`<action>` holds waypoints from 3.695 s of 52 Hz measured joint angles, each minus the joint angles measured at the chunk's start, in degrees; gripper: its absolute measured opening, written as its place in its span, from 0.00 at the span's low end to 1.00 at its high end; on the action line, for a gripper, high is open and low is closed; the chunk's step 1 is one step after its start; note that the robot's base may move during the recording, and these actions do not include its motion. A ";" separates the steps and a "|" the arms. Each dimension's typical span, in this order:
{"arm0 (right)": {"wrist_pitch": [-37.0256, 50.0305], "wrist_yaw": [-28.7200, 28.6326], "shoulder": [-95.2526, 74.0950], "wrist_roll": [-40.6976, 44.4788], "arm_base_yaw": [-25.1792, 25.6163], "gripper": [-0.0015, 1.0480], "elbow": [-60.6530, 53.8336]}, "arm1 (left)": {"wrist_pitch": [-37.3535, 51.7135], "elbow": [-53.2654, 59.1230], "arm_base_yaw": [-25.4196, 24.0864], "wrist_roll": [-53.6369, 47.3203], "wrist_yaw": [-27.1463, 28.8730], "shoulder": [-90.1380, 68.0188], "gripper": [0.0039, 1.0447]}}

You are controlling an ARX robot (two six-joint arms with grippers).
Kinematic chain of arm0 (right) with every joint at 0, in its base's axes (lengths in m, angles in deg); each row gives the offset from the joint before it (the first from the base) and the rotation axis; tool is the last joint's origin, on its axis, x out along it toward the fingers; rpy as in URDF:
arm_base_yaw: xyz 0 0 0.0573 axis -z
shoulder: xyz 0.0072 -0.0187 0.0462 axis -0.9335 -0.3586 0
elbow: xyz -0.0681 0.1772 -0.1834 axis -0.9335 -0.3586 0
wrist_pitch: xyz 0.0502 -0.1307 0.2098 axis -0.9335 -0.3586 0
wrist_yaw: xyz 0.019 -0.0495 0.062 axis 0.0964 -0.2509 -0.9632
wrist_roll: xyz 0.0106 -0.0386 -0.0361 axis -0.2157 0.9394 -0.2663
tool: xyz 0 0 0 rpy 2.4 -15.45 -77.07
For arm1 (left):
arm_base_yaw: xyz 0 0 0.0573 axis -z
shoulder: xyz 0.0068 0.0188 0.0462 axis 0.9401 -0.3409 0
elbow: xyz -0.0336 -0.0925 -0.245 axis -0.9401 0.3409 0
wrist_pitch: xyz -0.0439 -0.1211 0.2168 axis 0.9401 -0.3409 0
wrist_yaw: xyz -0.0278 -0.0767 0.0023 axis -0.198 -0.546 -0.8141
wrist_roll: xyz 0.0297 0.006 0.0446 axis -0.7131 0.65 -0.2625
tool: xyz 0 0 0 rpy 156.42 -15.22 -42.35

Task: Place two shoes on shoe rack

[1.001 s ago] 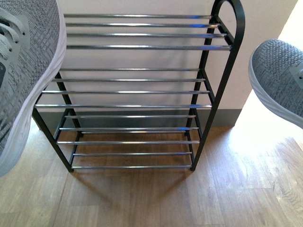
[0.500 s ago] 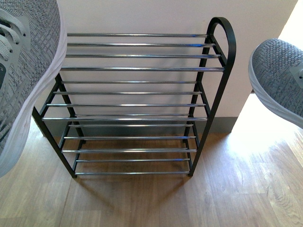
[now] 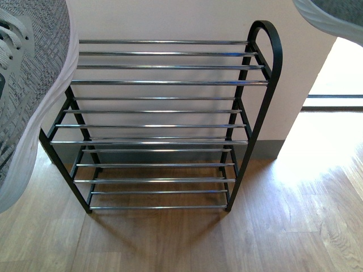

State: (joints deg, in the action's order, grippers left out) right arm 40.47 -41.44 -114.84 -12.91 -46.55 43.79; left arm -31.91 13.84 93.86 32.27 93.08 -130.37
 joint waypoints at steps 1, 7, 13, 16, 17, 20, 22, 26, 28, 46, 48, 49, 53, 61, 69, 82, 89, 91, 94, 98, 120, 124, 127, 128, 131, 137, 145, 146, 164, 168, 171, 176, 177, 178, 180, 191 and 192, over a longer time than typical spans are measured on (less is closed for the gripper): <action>-0.76 0.46 -0.07 -0.63 -0.61 0.01 0.61 | 0.00 0.00 0.00 0.00 0.00 0.00 0.01; -9.16 3.69 -2.67 -10.34 -8.96 0.01 8.79 | 0.00 0.00 0.00 -0.02 0.02 0.00 0.01; -13.57 8.17 -6.27 -16.50 -15.96 0.01 15.02 | 0.00 0.00 0.00 -0.02 0.02 0.00 0.01; -14.51 11.10 -8.09 -18.58 -18.73 0.01 17.29 | 0.00 0.00 0.00 0.00 0.02 0.00 0.01; -14.88 12.11 -8.87 -19.45 -19.74 0.01 18.14 | 0.00 0.00 0.00 0.00 0.02 0.00 0.01; -15.50 14.64 -10.82 -20.72 -21.99 0.01 19.98 | 0.00 0.00 0.00 0.00 0.02 0.00 0.01; -15.63 16.11 -11.93 -21.53 -23.23 0.01 20.90 | 0.00 0.00 0.00 -0.02 0.02 0.00 0.01; -15.91 19.02 -14.21 -22.38 -25.44 0.01 22.51 | 0.00 0.00 0.00 -0.02 0.02 0.00 0.01; -15.93 20.22 -15.32 -22.75 -26.38 0.01 23.23 | 0.00 0.00 0.00 0.00 0.02 0.00 0.01; -18.62 34.03 -27.26 -25.70 -32.33 0.01 31.69 | 0.00 0.00 0.00 -0.02 0.02 0.00 0.01; -18.95 35.36 -28.37 -26.10 -32.52 0.01 32.61 | 0.00 0.00 0.00 0.00 0.02 0.00 0.01; -19.08 35.80 -28.72 -26.21 -32.57 0.01 32.92 | 0.00 0.00 0.00 -0.02 0.02 0.00 0.01; -19.78 38.16 -30.86 -26.71 -32.68 0.01 34.71 | 0.00 0.00 0.00 -0.02 0.02 0.00 0.01; -20.90 41.55 -34.40 -28.44 -32.37 0.01 37.94 | 0.00 0.00 0.00 -0.02 0.02 0.00 0.01; -23.02 42.88 -37.94 -30.84 -31.28 0.01 41.70 | 0.00 0.00 0.00 0.00 0.02 0.00 0.01; -23.74 43.54 -44.39 -32.72 -30.36 0.01 47.54 | 0.00 0.00 0.00 0.00 0.02 0.00 0.01; -22.91 42.66 -45.13 -32.54 -29.75 0.08 47.93 | 0.00 0.00 0.00 -0.02 0.02 0.00 0.01; -21.94 42.82 -45.11 -32.22 -29.75 0.14 47.91 | 0.00 0.00 0.00 -0.02 0.02 0.00 0.01; -20.24 42.60 -44.76 -31.71 -29.64 0.26 47.60 | 0.00 0.00 0.00 0.00 0.00 0.00 0.01; -18.64 41.42 -43.10 -30.53 -29.48 0.39 46.14 | 0.00 0.00 0.00 0.00 0.04 0.00 0.01; -11.56 27.80 -29.97 -21.99 -27.80 0.93 34.32 | 0.00 0.00 0.00 0.00 0.02 0.00 0.01; -9.33 23.28 -26.40 -19.56 -26.73 0.91 30.38 | 0.00 0.00 0.00 0.00 0.02 0.00 0.01; -8.00 20.28 -24.06 -18.38 -25.86 0.91 27.89 | 0.00 0.00 0.00 0.00 0.04 0.00 0.01; -7.32 18.84 -22.86 -17.53 -25.35 0.91 26.64 | 0.00 0.00 0.00 -0.02 0.02 0.00 0.01; -5.84 16.09 -20.31 -16.22 -24.30 0.91 24.06 | 0.00 0.00 0.00 -0.02 0.02 0.00 0.01; -2.38 7.43 -12.83 -11.82 -20.55 0.91 17.07 | 0.00 0.00 0.00 -0.02 0.02 0.00 0.01; -0.07 -1.64 -4.98 -6.58 -14.97 0.91 9.25 | 0.00 0.00 0.00 0.00 0.02 0.00 0.01; 0.55 -3.08 -3.78 -5.62 -13.92 0.91 7.91 | 0.00 0.00 0.00 0.00 0.02 0.00 0.01; 12.33 -14.51 7.89 0.37 4.63 0.91 -8.74 | 0.00 0.00 0.00 -0.02 0.02 0.00 0.01; 12.55 -14.36 7.87 0.37 5.27 0.91 -9.11 | 0.00 0.00 0.00 0.00 0.04 0.00 0.01; 12.61 -14.45 7.87 0.37 5.27 0.91 -9.16 | 0.00 0.00 0.00 -0.02 0.02 0.00 0.01; 16.65 1.90 10.91 6.21 2.05 0.78 -12.90 | 0.00 0.00 0.00 -0.02 -0.07 0.00 0.01; 16.85 3.37 11.39 6.80 1.64 0.76 -13.44 | 0.00 0.00 0.00 -0.02 -0.07 0.00 0.01; 17.22 6.14 12.44 7.82 0.83 0.73 -14.64 | 0.00 0.00 0.00 -0.02 -0.02 0.00 0.01; 17.84 11.21 15.10 9.66 -1.20 0.64 -17.81 | 0.00 0.00 0.00 -0.02 0.11 0.00 0.01; 18.36 19.06 22.40 12.07 -7.28 0.29 -26.80 | 0.00 0.00 0.00 -0.02 0.02 0.00 0.01; 18.36 19.54 23.12 12.17 -7.82 0.26 -27.43 | 0.00 0.00 0.00 -0.02 0.02 0.00 0.01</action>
State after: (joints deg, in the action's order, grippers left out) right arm 58.83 -21.90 -91.71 -0.74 -54.38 16.36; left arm -31.91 13.84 93.86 32.25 93.11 -130.37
